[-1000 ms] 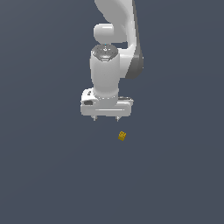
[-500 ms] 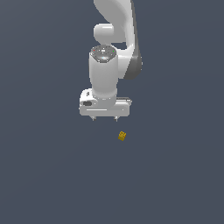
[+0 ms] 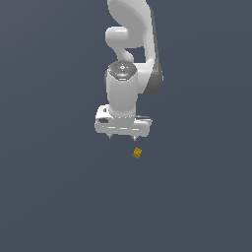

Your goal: Pick up the object and move it to a goal position.

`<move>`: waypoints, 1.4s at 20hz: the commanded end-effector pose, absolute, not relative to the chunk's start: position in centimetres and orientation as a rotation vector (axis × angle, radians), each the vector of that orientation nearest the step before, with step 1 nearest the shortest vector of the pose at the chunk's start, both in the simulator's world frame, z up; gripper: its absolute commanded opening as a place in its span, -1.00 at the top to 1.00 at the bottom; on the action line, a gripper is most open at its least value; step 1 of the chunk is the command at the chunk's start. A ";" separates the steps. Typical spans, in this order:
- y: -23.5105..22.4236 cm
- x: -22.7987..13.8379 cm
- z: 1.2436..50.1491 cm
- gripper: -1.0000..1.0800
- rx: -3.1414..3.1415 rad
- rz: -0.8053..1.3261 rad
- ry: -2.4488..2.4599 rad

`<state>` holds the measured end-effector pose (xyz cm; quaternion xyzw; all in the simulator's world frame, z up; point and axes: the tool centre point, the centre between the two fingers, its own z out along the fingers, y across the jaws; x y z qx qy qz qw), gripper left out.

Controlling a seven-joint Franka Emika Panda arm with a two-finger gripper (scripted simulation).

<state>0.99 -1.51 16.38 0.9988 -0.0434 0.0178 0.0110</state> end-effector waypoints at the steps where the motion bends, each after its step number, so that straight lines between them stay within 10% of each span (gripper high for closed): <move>1: -0.8 1.1 15.4 -0.92 3.117 0.050 -0.196; 28: 5.1 0.8 7.3 -0.92 3.053 0.000 -0.739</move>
